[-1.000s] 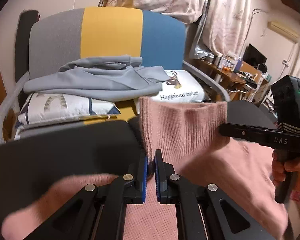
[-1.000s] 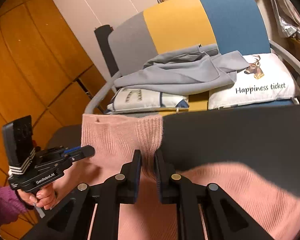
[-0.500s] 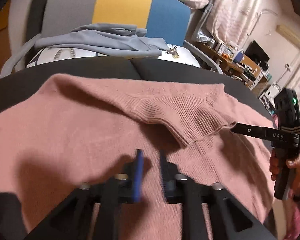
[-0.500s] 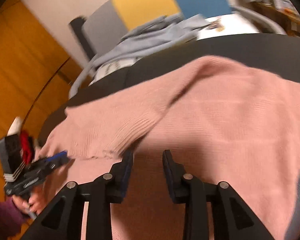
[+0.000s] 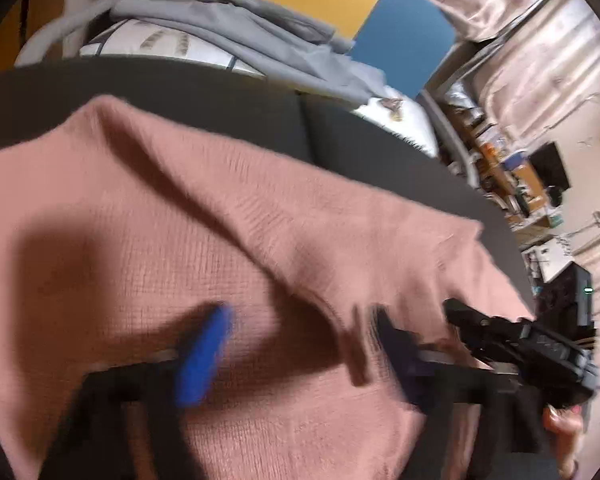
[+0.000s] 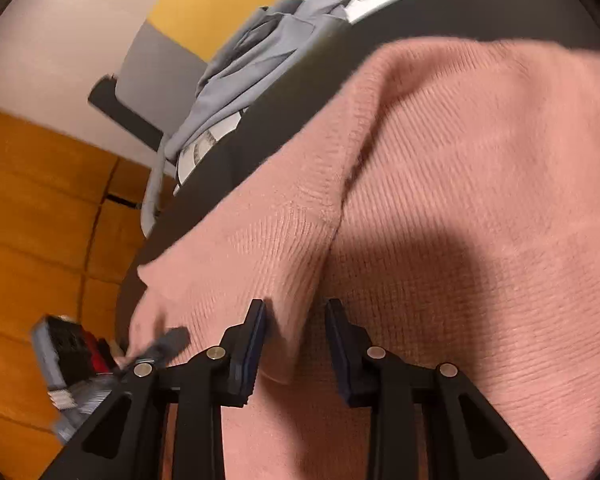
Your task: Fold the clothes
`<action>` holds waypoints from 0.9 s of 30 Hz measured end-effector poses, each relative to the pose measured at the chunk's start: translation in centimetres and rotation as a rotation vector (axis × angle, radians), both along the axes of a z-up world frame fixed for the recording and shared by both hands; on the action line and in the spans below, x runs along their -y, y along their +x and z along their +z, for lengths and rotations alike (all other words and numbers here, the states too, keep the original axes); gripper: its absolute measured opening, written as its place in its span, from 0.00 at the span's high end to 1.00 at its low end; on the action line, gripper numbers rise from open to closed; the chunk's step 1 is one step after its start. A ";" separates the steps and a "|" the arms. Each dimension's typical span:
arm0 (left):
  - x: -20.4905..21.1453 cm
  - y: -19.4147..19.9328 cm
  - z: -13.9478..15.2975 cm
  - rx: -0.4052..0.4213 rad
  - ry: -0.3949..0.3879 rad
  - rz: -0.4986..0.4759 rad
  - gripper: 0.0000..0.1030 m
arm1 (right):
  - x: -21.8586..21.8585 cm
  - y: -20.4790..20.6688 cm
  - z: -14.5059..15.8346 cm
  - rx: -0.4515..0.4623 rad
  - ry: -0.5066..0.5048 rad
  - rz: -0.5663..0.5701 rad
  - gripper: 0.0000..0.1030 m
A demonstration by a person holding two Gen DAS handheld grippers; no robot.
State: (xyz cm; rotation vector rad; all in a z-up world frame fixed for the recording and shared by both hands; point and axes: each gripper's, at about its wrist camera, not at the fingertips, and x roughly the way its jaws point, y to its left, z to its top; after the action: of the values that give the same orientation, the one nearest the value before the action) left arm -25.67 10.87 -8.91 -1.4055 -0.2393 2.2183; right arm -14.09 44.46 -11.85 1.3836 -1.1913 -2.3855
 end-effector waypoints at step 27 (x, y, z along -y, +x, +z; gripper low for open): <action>-2.8 3.9 -1.9 -0.280 -0.292 -0.002 0.00 | 1.4 -9.4 1.8 -0.036 0.704 0.058 0.71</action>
State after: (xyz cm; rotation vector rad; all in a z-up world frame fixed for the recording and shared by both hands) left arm -21.77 13.62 -10.78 -1.2092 0.1891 2.4897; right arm -23.52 43.08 -10.01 1.4814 -0.2739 -2.9027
